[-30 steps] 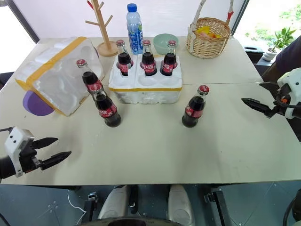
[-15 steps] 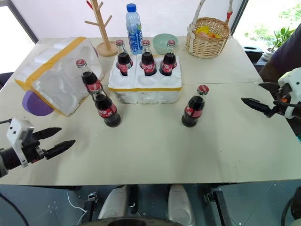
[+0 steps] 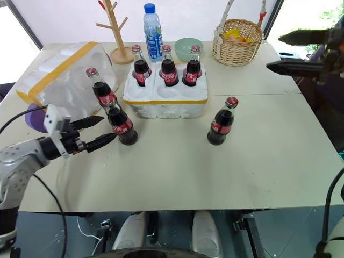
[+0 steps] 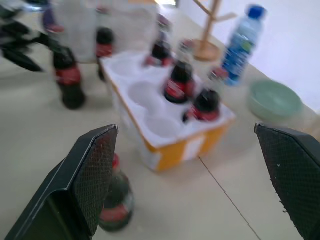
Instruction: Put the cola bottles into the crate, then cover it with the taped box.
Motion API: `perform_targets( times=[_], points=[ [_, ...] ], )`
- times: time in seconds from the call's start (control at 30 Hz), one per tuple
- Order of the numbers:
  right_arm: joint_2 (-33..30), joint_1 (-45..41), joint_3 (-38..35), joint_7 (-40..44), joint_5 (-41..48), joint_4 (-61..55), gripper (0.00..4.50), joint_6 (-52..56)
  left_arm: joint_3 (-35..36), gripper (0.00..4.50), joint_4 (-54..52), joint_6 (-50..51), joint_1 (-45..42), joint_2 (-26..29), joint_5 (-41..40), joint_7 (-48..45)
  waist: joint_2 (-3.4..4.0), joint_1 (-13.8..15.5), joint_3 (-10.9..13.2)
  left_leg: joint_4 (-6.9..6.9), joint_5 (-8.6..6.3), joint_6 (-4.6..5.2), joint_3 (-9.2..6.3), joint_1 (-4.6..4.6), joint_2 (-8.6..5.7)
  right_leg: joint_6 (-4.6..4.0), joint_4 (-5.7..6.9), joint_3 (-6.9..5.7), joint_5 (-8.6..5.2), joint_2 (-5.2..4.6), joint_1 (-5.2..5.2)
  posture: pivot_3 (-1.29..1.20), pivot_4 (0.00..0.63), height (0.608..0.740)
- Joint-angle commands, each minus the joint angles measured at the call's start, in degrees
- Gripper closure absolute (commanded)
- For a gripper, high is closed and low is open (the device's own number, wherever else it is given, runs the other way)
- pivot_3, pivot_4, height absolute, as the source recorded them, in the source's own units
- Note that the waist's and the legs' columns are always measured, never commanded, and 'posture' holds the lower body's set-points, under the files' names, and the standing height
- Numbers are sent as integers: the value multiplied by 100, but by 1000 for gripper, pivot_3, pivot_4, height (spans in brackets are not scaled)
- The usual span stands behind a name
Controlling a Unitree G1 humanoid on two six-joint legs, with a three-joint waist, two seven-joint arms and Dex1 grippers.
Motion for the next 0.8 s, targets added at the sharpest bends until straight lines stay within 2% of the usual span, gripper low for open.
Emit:
perform_targets(
  times=[0.03, 0.2, 0.33, 0.47, 0.57, 0.63, 0.8],
  points=[
    [126, -384, 68, -56, 202, -430, 0, 386, -297, 71, 323, -260, -345, -27, 163, -298, -1, 2, 1, 1, 0, 0, 0, 0, 0, 0, 0, 0, 0, 0, 0, 0, 150, 740],
    [122, -301, 23, 6, 483, -956, 0, 829, -690, 71, 900, -553, -847, -187, 434, -520, -2, 30, 1, 3, 0, 0, 0, -6, -2, -1, -1, 0, 0, -3, -1, 0, 150, 740],
    [0, 146, -141, 149, 878, -1654, 0, 1107, -951, 71, 1326, -787, -1190, -478, 659, -557, -2, 35, 2, 4, 0, 0, -2, -9, -2, 1, 1, 0, 1, -4, -2, 0, 150, 740],
    [4, 385, -300, -90, 1179, -2123, 0, 1402, -1042, 71, 1574, -1027, -1374, -654, 745, -732, -2, 8, 1, 12, 1, 1, -2, -9, -3, 7, 11, 0, 5, -3, -2, 0, 150, 740],
    [5, 473, -372, -234, 1312, -2274, 0, 1523, -965, 819, 1419, -875, -1362, -567, 559, -941, -3, 4, 2, 10, 0, 1, -2, -8, -2, 11, 12, 0, 7, -2, -4, 0, 150, 740],
    [27, 533, -415, -357, 1331, -2336, 0, 1512, -940, 1674, 1242, -679, -1334, -434, 467, -1043, -3, 10, 2, 10, 0, 1, -4, -8, -2, 9, 15, 0, 6, -2, -4, 0, 150, 740],
    [30, 611, -437, -589, 1441, -2384, 0, 1603, -860, 1661, 444, 155, -1315, -19, -107, -1426, -11, 9, 8, 10, 0, 1, -3, -11, -2, 3, 13, 0, 2, -2, -6, 0, 150, 740]
  ],
)
